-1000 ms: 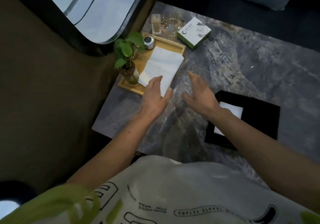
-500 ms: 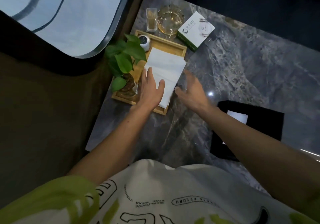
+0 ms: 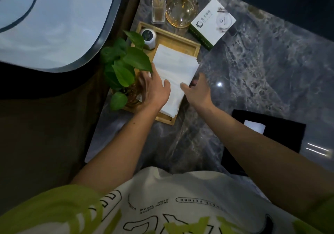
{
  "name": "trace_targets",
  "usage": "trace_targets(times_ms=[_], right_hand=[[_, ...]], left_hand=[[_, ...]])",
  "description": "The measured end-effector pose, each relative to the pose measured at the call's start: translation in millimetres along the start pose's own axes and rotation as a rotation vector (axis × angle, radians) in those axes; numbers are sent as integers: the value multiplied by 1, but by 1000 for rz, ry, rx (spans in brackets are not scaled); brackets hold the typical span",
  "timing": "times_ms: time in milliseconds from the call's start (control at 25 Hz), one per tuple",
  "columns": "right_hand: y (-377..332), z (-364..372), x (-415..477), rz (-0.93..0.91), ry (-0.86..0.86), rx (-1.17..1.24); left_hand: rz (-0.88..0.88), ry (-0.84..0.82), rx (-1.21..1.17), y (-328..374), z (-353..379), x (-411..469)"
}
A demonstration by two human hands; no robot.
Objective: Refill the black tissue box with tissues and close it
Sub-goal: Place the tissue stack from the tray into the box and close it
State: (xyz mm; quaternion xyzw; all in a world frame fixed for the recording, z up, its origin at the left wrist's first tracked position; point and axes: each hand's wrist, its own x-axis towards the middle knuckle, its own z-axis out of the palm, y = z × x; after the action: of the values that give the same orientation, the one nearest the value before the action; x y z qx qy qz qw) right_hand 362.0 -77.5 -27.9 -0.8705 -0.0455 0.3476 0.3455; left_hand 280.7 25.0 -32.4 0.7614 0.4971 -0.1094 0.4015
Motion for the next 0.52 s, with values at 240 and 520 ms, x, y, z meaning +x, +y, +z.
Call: trace_targets(times_ms=[240, 520], right_hand=[[-1, 3, 10, 245, -26, 213], [3, -10, 4, 339, -85, 432]], left_hand=[[-53, -28, -29, 3, -9, 11], [-170, -53, -309, 9, -6, 8]])
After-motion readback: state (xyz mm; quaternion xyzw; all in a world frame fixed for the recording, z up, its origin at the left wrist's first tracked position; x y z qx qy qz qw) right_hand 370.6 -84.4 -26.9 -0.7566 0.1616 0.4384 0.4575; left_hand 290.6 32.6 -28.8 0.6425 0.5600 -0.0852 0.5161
